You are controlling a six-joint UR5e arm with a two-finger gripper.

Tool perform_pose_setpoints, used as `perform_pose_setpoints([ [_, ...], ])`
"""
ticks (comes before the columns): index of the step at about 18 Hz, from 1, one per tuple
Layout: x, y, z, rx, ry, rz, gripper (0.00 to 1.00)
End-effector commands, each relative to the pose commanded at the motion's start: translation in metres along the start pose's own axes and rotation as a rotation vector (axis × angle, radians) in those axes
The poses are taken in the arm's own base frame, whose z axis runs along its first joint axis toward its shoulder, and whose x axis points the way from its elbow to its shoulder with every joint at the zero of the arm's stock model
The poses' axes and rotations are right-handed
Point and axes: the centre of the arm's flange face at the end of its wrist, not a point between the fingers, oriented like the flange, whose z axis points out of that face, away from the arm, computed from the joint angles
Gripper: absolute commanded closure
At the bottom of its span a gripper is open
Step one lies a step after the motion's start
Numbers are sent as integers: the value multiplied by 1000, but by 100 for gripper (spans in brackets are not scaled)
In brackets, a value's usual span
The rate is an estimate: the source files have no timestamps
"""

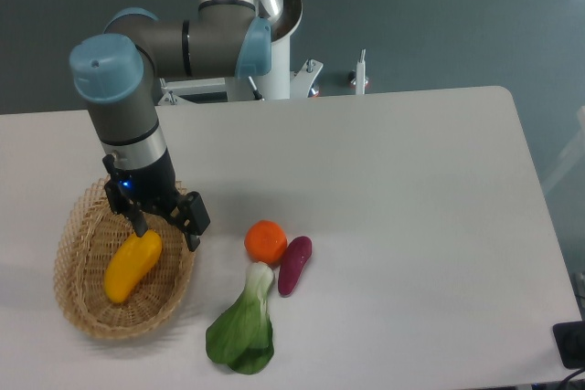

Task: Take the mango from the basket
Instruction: 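Lower the open gripper into the wicker basket over the yellow mango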

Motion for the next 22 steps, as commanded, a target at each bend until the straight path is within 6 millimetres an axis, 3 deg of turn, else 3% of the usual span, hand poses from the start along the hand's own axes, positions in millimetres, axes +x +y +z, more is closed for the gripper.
perform_pose_setpoints([
  [12,10,2,3,-8,10,-73,0],
  [18,59,8,20,-45,57,-43,0],
  [22,88,17,50,-103,80,-24,0],
])
